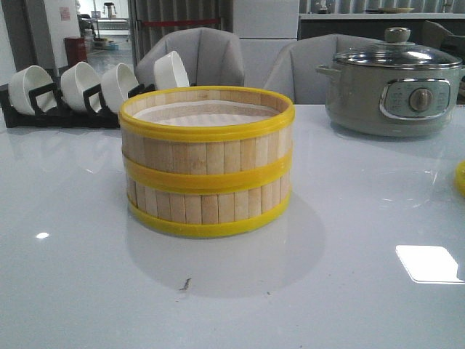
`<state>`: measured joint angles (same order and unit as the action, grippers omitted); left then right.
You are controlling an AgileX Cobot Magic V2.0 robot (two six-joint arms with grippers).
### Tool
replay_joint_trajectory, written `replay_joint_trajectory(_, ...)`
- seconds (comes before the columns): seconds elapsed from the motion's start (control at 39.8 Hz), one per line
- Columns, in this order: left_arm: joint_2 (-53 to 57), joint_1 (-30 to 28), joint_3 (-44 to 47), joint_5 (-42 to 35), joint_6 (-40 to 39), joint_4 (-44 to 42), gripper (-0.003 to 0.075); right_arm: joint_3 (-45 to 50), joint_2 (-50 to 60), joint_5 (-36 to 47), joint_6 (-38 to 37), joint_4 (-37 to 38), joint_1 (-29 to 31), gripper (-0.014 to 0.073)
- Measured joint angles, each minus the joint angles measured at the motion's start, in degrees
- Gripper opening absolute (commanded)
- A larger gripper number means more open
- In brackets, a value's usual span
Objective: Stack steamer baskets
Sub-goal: 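Lower the right gripper onto the centre hub of the woven lid, then grasp the lid hub with the right gripper and lift it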
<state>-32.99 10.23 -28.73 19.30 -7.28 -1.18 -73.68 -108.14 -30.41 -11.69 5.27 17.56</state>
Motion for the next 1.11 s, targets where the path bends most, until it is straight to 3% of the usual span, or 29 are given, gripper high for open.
replay_joint_trajectory(0.3,0.0,0.0,0.0,0.0,0.0,0.0,0.0095,-0.1,-1.1,1.2,0.0,-0.3,0.0,0.0350)
replay_joint_trajectory(0.55,0.0,0.0,0.0,0.0,0.0,0.0,0.0095,-0.4,-1.7,1.6,-0.2,-0.4,0.1,0.0017)
replay_joint_trajectory(0.88,0.0,0.0,0.0,0.0,0.0,0.0,0.0095,-0.7,-0.2,-1.5,-0.3,-3.5,-0.5,0.0028)
replay_joint_trajectory(1.11,0.0,0.0,0.0,0.0,0.0,0.0,0.0095,-5.4,4.9,-7.1,-0.3,-4.5,-5.6,0.0028)
